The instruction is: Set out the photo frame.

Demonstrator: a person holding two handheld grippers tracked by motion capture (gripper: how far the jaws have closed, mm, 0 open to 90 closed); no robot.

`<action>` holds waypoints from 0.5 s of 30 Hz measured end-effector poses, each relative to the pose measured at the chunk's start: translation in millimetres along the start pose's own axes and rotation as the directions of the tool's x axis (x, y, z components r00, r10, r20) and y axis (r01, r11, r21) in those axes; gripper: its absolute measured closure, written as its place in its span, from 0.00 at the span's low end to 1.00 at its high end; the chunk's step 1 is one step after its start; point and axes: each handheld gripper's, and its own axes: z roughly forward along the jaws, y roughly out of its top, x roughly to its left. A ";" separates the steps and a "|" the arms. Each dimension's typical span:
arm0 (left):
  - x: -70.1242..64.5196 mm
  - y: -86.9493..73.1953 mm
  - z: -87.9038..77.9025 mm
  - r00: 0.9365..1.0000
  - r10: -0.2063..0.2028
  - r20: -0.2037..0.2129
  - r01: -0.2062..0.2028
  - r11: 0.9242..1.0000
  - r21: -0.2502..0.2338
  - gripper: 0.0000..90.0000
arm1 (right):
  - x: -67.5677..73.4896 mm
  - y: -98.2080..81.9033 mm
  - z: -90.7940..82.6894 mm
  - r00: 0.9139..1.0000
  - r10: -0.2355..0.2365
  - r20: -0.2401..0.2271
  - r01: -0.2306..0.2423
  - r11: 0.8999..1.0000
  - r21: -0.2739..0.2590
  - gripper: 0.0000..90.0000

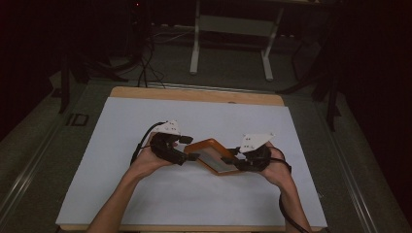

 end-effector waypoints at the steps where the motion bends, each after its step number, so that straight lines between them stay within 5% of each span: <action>1: 0.5 -1.1 1.0 1.000 0.000 0.000 0.000 1.000 0.004 0.31 | 0.0 -0.8 -0.7 1.000 0.000 -0.001 0.000 1.000 -0.001 0.76; 15: 2.1 -11.6 19.6 0.999 -0.018 0.029 0.018 1.000 -0.001 0.33 | -0.5 -9.4 -6.7 1.000 0.016 0.000 -0.016 1.000 -0.015 0.76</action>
